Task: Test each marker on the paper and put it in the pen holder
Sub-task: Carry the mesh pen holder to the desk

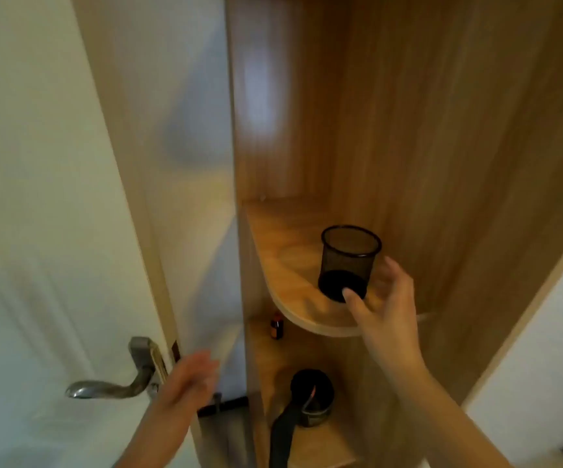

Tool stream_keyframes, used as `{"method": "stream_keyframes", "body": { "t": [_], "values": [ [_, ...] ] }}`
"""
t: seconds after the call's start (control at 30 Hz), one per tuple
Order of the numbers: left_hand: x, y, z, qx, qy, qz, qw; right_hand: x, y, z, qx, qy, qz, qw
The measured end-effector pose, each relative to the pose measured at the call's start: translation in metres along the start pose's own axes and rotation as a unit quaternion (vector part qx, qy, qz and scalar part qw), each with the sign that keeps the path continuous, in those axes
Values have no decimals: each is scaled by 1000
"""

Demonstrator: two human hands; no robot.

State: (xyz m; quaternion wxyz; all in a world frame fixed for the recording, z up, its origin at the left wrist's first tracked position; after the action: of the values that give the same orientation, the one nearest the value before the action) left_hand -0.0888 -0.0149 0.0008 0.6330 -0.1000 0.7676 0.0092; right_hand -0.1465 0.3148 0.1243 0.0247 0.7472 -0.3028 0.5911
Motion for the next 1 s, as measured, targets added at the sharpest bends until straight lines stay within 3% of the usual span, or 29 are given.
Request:
{"method": "stream_keyframes", "body": {
  "t": [0.13, 0.53, 0.63, 0.83, 1.0],
  "values": [
    [-46, 21, -28, 37, 40, 38, 998, -6, 23, -32, 50, 79, -8, 996],
    [-58, 44, -17, 75, 65, 23, 995, -3, 33, -42, 18, 109, -6, 994],
    [-58, 40, -10, 76, 71, 18, 994, 17, 28, -24, 21, 82, -47, 995],
    [-45, 20, 19, 69, 74, -9, 995, 44, 28, 69, 135, 6, -138, 981],
    [-4, 0, 68, 42, 20, 21, 999, -26, 51, 148, 228, 66, -89, 967]
  ]
}}
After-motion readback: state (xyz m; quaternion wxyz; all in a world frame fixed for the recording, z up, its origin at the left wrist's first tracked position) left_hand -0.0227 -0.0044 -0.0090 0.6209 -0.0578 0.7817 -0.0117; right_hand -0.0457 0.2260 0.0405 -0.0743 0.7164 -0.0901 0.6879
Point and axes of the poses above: each hand's wrist, its own z-axis away from the middle knuckle, its own y-axis out of the palm, x = y × z, the point moved 9 cm from there along -z, towards the middle knuckle, and after that the axes turned 11 degrees about y, right-handed, at the moved point
